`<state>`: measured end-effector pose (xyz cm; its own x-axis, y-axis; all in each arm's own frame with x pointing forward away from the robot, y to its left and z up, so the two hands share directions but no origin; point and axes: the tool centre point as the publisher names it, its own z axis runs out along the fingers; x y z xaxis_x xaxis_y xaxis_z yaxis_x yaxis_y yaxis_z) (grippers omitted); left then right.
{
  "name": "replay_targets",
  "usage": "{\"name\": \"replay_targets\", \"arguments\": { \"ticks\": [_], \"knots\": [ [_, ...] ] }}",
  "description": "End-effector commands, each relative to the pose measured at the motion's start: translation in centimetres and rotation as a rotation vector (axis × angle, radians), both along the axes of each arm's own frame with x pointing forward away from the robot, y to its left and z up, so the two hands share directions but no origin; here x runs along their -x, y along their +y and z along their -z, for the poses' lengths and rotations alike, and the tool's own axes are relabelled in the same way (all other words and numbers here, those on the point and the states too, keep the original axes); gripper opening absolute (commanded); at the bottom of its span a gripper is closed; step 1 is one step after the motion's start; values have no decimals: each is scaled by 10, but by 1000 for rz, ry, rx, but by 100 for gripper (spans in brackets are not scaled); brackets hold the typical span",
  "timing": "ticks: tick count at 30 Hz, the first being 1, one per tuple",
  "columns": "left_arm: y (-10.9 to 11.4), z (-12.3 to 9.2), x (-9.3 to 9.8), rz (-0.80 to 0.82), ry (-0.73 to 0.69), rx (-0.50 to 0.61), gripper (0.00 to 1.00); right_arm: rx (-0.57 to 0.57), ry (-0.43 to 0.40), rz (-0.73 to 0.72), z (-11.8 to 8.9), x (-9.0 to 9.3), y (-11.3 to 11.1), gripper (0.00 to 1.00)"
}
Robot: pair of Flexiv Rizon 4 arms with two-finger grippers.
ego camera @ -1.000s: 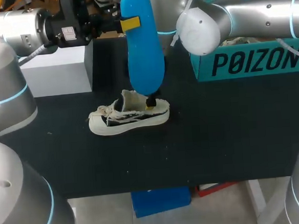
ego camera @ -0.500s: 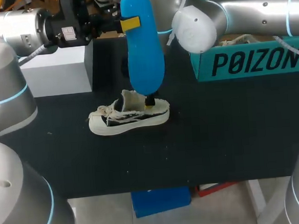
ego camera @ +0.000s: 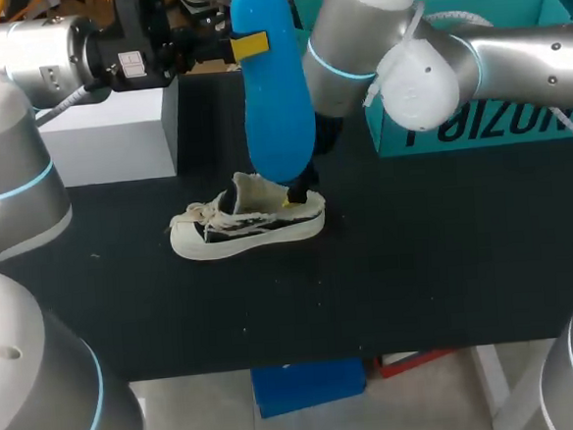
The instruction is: Take the shoe out of the shoebox, open the shoe tongue, remove and reinsert the insole, then place the shoe into the shoebox
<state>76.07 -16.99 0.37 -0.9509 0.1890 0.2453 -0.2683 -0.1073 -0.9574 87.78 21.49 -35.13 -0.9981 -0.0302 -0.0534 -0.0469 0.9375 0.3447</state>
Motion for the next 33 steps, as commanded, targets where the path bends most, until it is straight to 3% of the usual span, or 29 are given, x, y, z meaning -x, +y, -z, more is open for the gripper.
{"name": "replay_targets", "arguments": {
  "ticks": [1,33],
  "knots": [
    [-2,0,1,-5,0,-1,0,-99,-8,-2,7,3,-6,100],
    [-2,0,1,-5,0,-1,0,-492,-75,6,47,1,-19,100]
  ]
}}
